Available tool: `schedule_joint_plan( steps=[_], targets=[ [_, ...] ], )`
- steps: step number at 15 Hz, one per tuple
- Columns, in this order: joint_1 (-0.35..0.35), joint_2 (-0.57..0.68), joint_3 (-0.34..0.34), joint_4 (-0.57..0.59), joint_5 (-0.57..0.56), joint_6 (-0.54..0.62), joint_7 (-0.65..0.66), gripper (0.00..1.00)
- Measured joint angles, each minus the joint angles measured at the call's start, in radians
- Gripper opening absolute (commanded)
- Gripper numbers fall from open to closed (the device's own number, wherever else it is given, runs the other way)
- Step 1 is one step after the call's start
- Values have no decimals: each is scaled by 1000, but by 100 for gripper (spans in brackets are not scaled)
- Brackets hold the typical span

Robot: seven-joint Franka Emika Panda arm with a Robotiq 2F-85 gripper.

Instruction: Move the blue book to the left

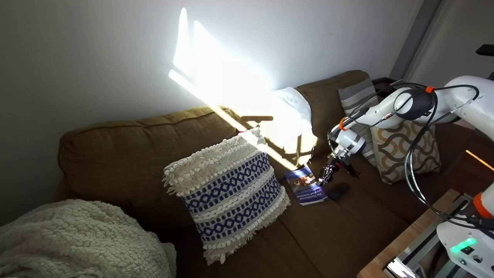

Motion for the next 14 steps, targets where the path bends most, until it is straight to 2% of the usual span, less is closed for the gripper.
schedule_joint_plan(
  steps=[9,10,14],
  targets=[
    [25,-15,2,-57,31,118,37,3],
    [26,-18,2,-64,38,127,37,32],
    [29,-32,3,-92,68,181,39,57]
  ],
)
